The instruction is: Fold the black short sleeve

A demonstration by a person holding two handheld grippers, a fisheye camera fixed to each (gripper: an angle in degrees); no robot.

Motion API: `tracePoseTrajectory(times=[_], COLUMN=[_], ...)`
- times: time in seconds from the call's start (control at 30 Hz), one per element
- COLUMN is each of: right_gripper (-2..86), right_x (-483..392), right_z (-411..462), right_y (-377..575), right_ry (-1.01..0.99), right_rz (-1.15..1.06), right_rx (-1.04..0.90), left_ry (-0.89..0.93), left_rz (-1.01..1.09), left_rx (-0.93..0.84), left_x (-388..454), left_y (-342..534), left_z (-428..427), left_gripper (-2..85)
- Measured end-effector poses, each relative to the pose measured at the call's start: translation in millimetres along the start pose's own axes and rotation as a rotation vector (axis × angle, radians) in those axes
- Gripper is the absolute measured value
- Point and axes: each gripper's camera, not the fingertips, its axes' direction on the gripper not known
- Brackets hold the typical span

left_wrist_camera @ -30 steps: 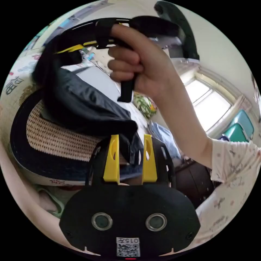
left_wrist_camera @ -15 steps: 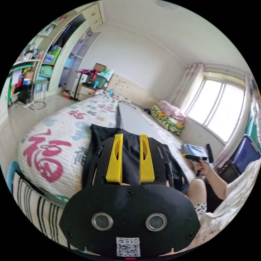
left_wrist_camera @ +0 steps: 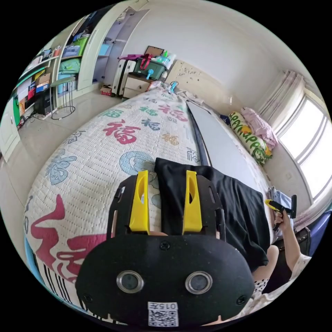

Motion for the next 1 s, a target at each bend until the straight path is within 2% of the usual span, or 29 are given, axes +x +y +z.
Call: tracePoseTrajectory(times=[0.13, 0.27, 0.33, 0.37, 0.43, 0.5, 0.6, 0.7, 0.8, 1.0], right_gripper=[10.4, 6.7, 4.2, 3.8, 2.2, 1.0, -0.2, -0.5, -0.6, -0.5], right_x=[-30, -63, -86, -90, -101, -103, -105, -122, -140, -174], right_z=[-12, -33, -48, -55, -94, -138, -214, -296, -384, -552], right_y=[-27, -27, -14, -9, 20, 52, 111, 174, 242, 384], right_ry=[-0.029, -0.043, -0.047, -0.047, -0.097, -0.182, -0.281, -0.287, -0.335, -0.394], right_rz=[0.057, 0.042, 0.014, 0.012, 0.027, 0.027, 0.024, -0.012, -0.035, -0.101], right_rx=[-0.029, -0.057, -0.076, -0.070, -0.001, 0.090, 0.187, 0.273, 0.395, 0.675], left_ry=[-0.035, 0.100, 0.049, -0.026, -0.041, -0.012, 0.080, 0.147, 0.238, 0.401], left_rz=[-0.074, -0.051, -0.029, -0.008, 0.074, 0.150, 0.223, 0.260, 0.305, 0.384], left_rx=[-0.052, -0.054, -0.119, -0.139, -0.090, 0.004, 0.186, 0.301, 0.468, 0.724], left_x=[-17, -19, -10, -2, 17, 33, 52, 64, 85, 111], left_y=[-14, -27, -31, -30, -24, -14, 6, 20, 47, 108], left_z=[23, 26, 27, 19, -9, -51, -167, -255, -380, -548], left_gripper=[16.1, 12.6, 9.0, 4.6, 2.8, 2.2, 1.5, 1.2, 1.0, 0.9])
